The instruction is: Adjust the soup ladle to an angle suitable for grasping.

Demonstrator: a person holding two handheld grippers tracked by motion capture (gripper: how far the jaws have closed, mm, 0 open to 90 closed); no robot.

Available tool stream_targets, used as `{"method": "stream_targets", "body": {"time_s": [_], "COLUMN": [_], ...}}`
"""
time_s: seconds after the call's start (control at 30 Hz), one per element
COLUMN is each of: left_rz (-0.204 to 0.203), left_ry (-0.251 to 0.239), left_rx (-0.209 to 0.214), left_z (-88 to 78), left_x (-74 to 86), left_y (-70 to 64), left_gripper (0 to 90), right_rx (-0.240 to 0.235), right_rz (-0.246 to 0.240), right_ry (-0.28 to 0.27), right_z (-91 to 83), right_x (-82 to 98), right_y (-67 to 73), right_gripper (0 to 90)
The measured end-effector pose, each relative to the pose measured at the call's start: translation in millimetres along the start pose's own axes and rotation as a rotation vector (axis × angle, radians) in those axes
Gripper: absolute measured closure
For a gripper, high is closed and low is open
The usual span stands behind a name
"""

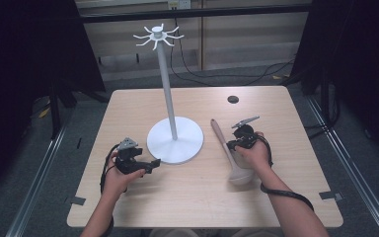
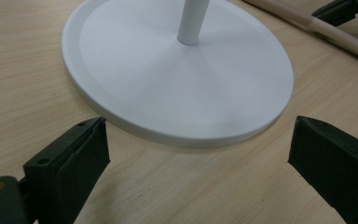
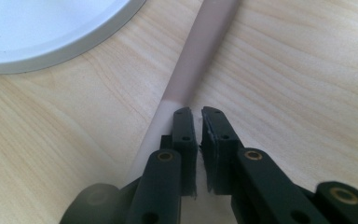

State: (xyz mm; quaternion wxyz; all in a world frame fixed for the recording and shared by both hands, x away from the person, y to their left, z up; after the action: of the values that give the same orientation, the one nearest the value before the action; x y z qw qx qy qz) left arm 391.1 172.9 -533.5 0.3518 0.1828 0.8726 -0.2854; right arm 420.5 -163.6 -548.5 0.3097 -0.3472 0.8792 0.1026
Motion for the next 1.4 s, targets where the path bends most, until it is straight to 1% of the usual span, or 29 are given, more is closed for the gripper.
{"method": "stream_targets", "body": {"time_s": [0.07,0.1,0.17,0.23,0.33,0.37,0.4,0.43,0.5,0.53,0.63,0.67,0.7,0.73,0.77,0.83,0.9,0.97,1.0,1.03,1.1,1.13,1.17,1.3,1.37,1.4], "left_rz": [0.001,0.0,0.002,0.002,0.006,0.006,0.008,0.01,0.009,0.01,0.012,0.011,0.01,0.01,0.011,0.012,0.013,0.013,0.013,0.006,0.007,0.009,0.009,0.005,0.006,0.004], "left_ry": [0.0,0.0,0.002,0.002,0.002,0.002,0.003,0.007,0.006,0.004,0.006,0.009,0.009,0.009,0.006,0.006,0.007,0.006,0.006,0.005,0.006,0.008,0.008,0.002,0.003,0.003], "left_rx": [0.001,0.002,0.002,0.001,0.002,0.002,0.003,0.004,0.004,0.001,0.001,0.004,0.006,0.006,0.002,0.002,0.003,0.005,0.005,0.01,0.011,0.01,0.01,0.008,0.008,0.008], "left_z": [0.1,0.1,0.3,0.3,0.3,0.3,0.5,0.5,0.7,1.0,1.1,1.1,1.1,1.2,1.2,1.1,0.9,1.1,1.1,1.5,1.4,1.1,1.1,0.7,0.8,0.6], "left_x": [-0.1,0.0,0.2,0.2,0.2,0.2,0.3,0.6,0.5,0.5,0.6,0.8,1.0,1.0,0.7,0.6,0.7,0.7,0.7,0.7,0.7,0.7,0.7,0.3,0.4,0.5], "left_y": [-0.5,-0.7,-0.6,-0.6,-1.1,-1.1,-1.6,-1.8,-2.1,-2.4,-2.1,-2.1,-2.2,-2.2,-2.1,-2.1,-2.1,-2.5,-2.5,-3.2,-3.1,-2.6,-2.6,-1.4,-1.2,-1.2], "left_gripper": [4.8,4.7,4.8,4.8,4.8,4.8,4.8,4.8,4.8,4.8,4.9,4.9,4.9,4.9,4.9,4.9,4.9,4.9,4.9,4.9,4.9,4.9,4.9,4.9,4.9,4.9], "right_rx": [0.0,0.004,0.003,0.007,0.019,0.019,0.02,0.02,0.02,0.02,0.012,0.007,0.007,-0.004,-0.005,-0.006,-0.015,-0.017,-0.019,-0.016,-0.019,-0.017,-0.017,-0.019,-0.021,-0.017], "right_rz": [0.007,-0.004,0.011,0.01,0.033,0.033,0.042,0.061,0.063,0.065,0.083,0.1,0.1,0.121,0.127,0.127,0.131,0.144,0.141,0.144,0.138,0.15,0.15,0.159,0.155,0.155], "right_ry": [-0.009,-0.01,-0.004,-0.002,0.015,0.015,0.025,0.031,0.032,0.041,0.043,0.05,0.05,0.066,0.076,0.073,0.103,0.113,0.115,0.129,0.131,0.151,0.151,0.187,0.194,0.213], "right_z": [-2.4,-3.7,-7.0,-8.7,-16.0,-16.0,-18.3,-19.2,-20.1,-21.3,-21.9,-21.2,-21.2,-20.4,-19.5,-18.1,-16.3,-14.2,-13.3,-12.9,-11.6,-10.1,-10.1,-4.7,-3.2,-0.8], "right_x": [-1.5,-2.1,-3.4,-4.3,-7.9,-7.9,-9.1,-10.0,-10.9,-12.9,-15.2,-16.8,-16.8,-18.1,-18.3,-19.3,-18.9,-19.9,-20.3,-20.0,-20.2,-20.7,-20.7,-20.6,-20.5,-19.8], "right_y": [-0.6,-2.0,-1.2,-1.4,-1.0,-1.0,-0.5,0.2,0.4,1.0,2.4,3.2,3.2,5.4,6.3,6.8,9.1,10.5,10.5,10.7,10.8,12.4,12.4,16.5,17.3,18.7], "right_gripper": [81.6,80.8,78.8,78.2,74.0,74.0,71.9,71.2,70.9,68.4,67.5,64.8,64.8,62.2,61.5,61.4,60.6,59.6,59.7,59.7,59.6,59.7,59.7,59.7,59.7,60.1]}}
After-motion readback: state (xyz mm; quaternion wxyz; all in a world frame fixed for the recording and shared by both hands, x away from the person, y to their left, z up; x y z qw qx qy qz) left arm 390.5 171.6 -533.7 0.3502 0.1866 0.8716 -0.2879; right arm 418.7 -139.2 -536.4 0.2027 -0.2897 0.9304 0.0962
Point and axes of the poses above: each handheld gripper's, and its own axes: z roughly forward along the jaws, x roughly out of its underside, y roughly to its left, the point moved 7 cm from there along z, roughly forward along the jaws, and after that the axes turned 13 degrees about -z, right-handed, at the moved point
